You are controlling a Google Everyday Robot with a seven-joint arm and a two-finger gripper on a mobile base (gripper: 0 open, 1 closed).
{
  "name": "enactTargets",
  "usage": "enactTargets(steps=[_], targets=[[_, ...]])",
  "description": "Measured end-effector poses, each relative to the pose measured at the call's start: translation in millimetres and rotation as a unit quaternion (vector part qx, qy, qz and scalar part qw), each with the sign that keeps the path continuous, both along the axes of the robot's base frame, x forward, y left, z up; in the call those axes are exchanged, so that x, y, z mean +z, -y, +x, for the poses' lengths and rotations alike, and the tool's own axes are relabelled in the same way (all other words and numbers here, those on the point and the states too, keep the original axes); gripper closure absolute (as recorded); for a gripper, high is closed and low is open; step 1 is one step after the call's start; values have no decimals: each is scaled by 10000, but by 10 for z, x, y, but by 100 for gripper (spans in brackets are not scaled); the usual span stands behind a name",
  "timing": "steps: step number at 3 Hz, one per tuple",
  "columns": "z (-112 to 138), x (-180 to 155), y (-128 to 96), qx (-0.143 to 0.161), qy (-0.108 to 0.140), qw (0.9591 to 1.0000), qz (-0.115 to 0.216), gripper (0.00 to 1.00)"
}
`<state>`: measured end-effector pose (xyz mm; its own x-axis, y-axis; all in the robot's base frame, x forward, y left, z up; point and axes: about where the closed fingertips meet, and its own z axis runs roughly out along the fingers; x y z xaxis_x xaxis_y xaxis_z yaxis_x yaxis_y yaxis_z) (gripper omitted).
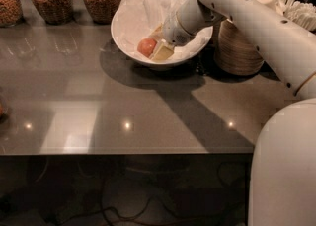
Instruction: Pick apple from white bowl
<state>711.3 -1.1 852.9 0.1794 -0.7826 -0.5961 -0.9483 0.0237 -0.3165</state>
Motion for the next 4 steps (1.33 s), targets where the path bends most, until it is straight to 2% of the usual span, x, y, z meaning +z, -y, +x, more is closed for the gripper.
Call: enactTargets(steps=[1, 2, 3, 4], targets=[[-6, -23, 44, -104, -166, 9998, 31, 80], [0, 11, 106, -272, -163, 9995, 76, 100], [17, 150, 236, -620, 74, 9979, 177, 100], [25, 489, 499, -1160, 625, 9903, 441, 100]])
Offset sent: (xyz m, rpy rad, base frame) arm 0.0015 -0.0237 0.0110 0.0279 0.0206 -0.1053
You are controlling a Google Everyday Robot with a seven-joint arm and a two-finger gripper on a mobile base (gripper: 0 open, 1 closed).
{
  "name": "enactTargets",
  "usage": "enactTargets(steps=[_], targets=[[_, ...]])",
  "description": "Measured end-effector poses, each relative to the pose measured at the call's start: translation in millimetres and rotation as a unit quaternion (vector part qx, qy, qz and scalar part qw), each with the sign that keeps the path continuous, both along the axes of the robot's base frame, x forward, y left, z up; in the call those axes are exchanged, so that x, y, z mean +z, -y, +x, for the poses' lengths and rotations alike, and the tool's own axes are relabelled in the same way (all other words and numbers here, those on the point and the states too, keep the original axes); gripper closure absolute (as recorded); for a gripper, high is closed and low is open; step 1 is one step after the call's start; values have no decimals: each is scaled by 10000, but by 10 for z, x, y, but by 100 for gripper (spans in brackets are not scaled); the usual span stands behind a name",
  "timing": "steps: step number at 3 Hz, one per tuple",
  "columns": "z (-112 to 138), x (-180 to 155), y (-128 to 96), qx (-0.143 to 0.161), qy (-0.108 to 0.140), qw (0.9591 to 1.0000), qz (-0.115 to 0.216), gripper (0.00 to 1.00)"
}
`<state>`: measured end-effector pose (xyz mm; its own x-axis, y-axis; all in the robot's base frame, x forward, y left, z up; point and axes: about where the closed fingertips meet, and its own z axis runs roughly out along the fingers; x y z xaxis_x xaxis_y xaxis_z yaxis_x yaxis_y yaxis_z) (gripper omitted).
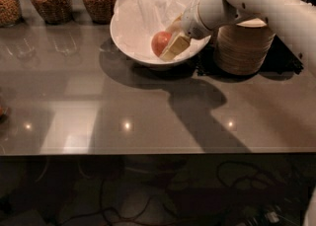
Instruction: Pick apple from white bowl
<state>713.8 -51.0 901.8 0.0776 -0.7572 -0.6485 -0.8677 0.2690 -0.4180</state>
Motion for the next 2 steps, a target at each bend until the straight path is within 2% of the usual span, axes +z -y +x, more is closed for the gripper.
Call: enactTargets(steps=[1, 2], targets=[[-42, 248, 194, -258, 348, 9989, 182, 100], [-240, 530, 345, -287, 641, 9958, 585, 100]])
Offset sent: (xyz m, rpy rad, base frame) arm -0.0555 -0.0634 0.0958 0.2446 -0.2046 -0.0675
